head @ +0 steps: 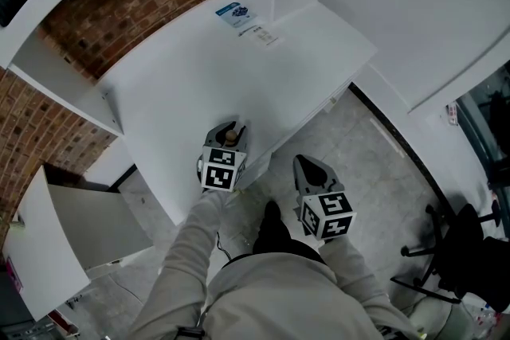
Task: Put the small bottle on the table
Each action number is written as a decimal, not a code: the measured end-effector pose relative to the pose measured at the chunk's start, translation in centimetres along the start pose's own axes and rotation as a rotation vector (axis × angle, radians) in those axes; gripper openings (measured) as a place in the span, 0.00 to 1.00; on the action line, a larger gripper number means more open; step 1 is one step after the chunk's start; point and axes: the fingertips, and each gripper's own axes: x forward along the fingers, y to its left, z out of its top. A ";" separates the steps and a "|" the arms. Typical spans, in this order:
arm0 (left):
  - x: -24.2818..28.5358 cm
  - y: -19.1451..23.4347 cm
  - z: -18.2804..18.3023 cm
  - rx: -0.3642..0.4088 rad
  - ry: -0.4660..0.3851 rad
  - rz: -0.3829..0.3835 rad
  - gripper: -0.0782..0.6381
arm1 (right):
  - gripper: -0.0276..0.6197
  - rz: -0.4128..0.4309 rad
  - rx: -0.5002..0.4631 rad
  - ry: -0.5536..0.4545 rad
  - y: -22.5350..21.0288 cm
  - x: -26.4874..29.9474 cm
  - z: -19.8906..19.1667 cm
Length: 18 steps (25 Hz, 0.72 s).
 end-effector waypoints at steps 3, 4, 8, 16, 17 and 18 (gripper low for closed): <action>0.1 0.0 0.1 -0.004 0.004 -0.004 0.27 | 0.09 0.001 -0.001 0.003 0.1 0.0 -0.1; 0.1 -0.1 0.1 -0.006 0.006 -0.009 0.27 | 0.09 0.001 -0.002 0.004 0.2 0.0 -0.1; -0.2 0.0 0.1 0.007 0.000 -0.007 0.30 | 0.09 0.004 -0.003 0.004 0.5 -0.1 -0.3; -1.5 0.2 3.3 0.005 -0.097 -0.006 0.36 | 0.09 0.003 0.003 -0.002 0.5 -0.9 -0.7; -2.0 0.2 3.7 -0.012 -0.113 -0.006 0.36 | 0.09 0.003 0.001 -0.005 0.6 -1.0 -0.6; -2.5 0.3 4.1 -0.030 -0.130 -0.006 0.36 | 0.09 0.003 -0.001 -0.008 0.6 -1.1 -0.6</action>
